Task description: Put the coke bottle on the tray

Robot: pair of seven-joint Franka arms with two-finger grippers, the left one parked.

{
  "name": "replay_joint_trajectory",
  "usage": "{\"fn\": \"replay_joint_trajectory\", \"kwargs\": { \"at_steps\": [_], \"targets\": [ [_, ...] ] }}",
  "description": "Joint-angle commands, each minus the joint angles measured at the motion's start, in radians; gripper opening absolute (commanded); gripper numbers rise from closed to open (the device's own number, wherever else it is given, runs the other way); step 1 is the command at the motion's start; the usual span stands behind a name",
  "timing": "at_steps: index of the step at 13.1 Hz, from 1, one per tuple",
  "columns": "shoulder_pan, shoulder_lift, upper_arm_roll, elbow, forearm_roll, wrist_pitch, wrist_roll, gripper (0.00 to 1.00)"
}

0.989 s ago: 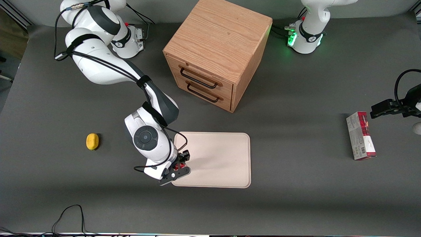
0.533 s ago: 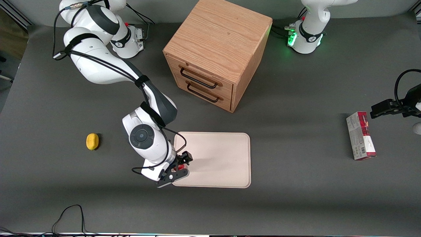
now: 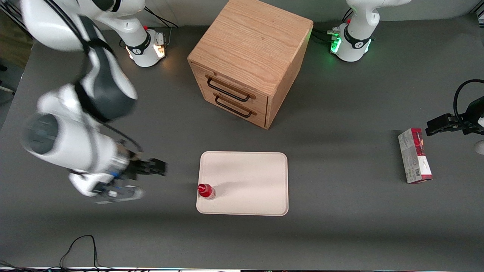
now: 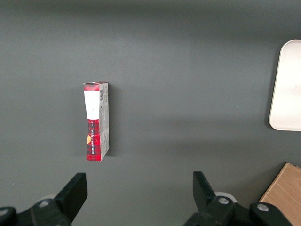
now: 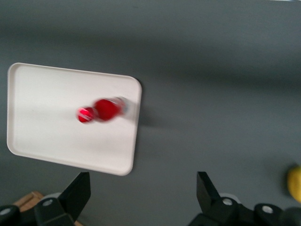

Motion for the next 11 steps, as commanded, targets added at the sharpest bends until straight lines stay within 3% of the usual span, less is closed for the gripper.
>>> {"fn": "replay_joint_trajectory", "kwargs": {
  "at_steps": [1,4,6,11],
  "targets": [
    [0.002,-0.348,-0.132,-0.438,0.057,0.04,-0.042,1.0],
    [0.003,-0.604,-0.202,-0.699,0.043,0.035,-0.062,1.0],
    [0.003,-0.706,-0.215,-0.772,0.012,0.026,-0.067,1.0],
    [0.0,-0.702,-0.245,-0.731,0.009,-0.029,-0.101,1.0]
  ]
}}
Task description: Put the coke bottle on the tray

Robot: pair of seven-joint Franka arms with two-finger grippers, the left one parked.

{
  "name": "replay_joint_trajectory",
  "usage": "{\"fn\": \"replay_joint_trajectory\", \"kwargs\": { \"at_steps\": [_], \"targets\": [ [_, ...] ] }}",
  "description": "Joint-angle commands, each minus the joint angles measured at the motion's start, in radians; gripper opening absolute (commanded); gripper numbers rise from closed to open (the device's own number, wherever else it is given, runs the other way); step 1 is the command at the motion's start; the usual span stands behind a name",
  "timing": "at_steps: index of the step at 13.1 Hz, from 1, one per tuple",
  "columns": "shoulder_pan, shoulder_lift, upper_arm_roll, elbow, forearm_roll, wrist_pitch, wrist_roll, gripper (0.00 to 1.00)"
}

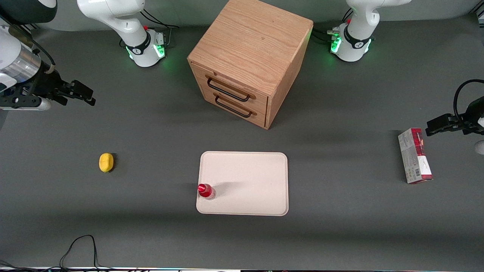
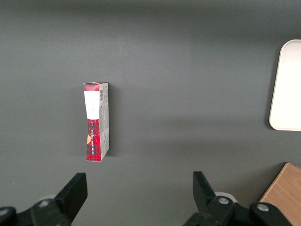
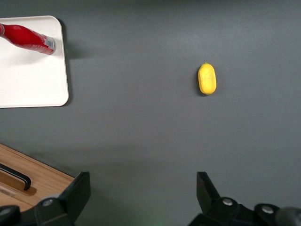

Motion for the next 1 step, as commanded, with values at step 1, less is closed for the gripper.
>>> {"fn": "replay_joint_trajectory", "kwargs": {
  "at_steps": [1],
  "targets": [
    [0.01,0.029,-0.008,0.036,-0.014,-0.018,-0.013,1.0]
  ]
}}
